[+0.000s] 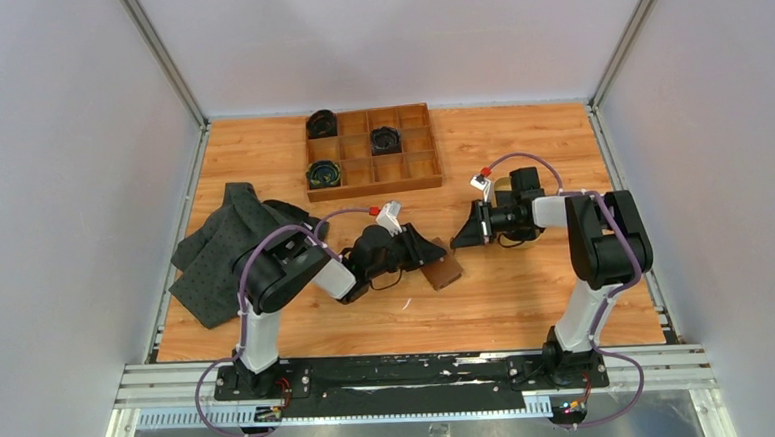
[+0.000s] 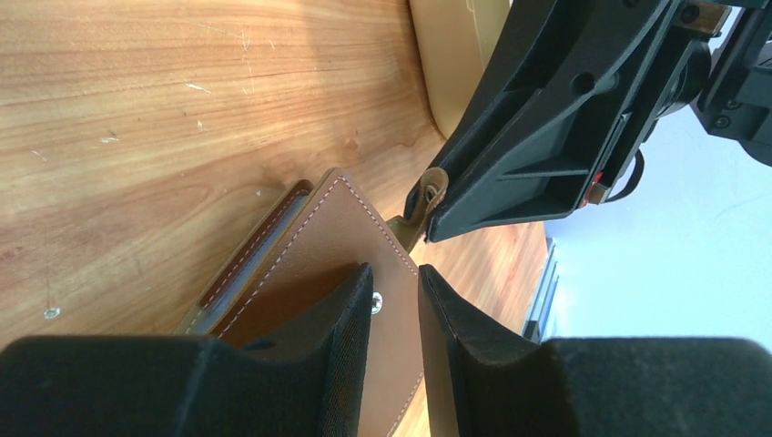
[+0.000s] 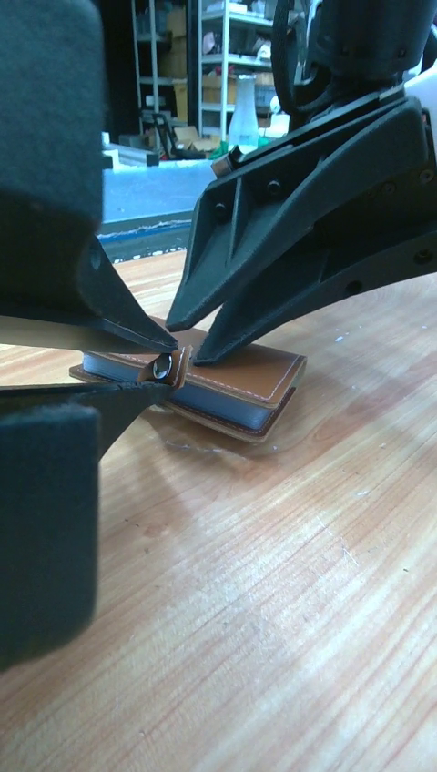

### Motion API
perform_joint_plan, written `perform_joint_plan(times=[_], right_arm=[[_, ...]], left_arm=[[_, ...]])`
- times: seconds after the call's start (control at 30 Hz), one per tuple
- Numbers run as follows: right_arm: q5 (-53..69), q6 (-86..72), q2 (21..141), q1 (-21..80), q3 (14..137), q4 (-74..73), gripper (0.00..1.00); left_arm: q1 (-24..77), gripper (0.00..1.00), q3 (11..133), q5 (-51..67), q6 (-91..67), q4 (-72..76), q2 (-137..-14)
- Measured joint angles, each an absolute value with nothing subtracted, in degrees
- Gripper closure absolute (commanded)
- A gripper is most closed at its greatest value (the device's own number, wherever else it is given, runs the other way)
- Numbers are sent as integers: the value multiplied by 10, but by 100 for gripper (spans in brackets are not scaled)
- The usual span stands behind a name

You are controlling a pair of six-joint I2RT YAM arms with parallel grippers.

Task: Put the credit cards into the card holder
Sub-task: Close the card holder at the center of the board.

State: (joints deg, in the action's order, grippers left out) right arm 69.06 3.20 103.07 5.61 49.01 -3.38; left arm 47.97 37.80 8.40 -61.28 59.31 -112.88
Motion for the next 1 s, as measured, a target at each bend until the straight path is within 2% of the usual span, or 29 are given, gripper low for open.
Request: perform_joint_plan(times=[0.2, 0.37, 0.5, 0.67, 0.7, 1.0], right_arm=[[713, 27, 1038, 51, 489, -29, 100], [710, 110, 1038, 56, 512, -110, 94], [691, 178, 1038, 71, 538, -169, 86], [659, 239, 1036, 101, 561, -225, 58], [655, 245, 1034, 107, 562, -233, 55], [622, 286, 971, 128, 578, -292, 49]], left_arm=[[477, 67, 373, 86, -625, 611, -1136], [477, 65, 374, 97, -629, 623, -1143], [476, 65, 375, 102, -630, 625, -1144], [475, 65, 373, 109, -633, 625, -1149], [474, 65, 371, 109, -636, 631, -1151], [468, 64, 359, 110, -649, 655, -1154]])
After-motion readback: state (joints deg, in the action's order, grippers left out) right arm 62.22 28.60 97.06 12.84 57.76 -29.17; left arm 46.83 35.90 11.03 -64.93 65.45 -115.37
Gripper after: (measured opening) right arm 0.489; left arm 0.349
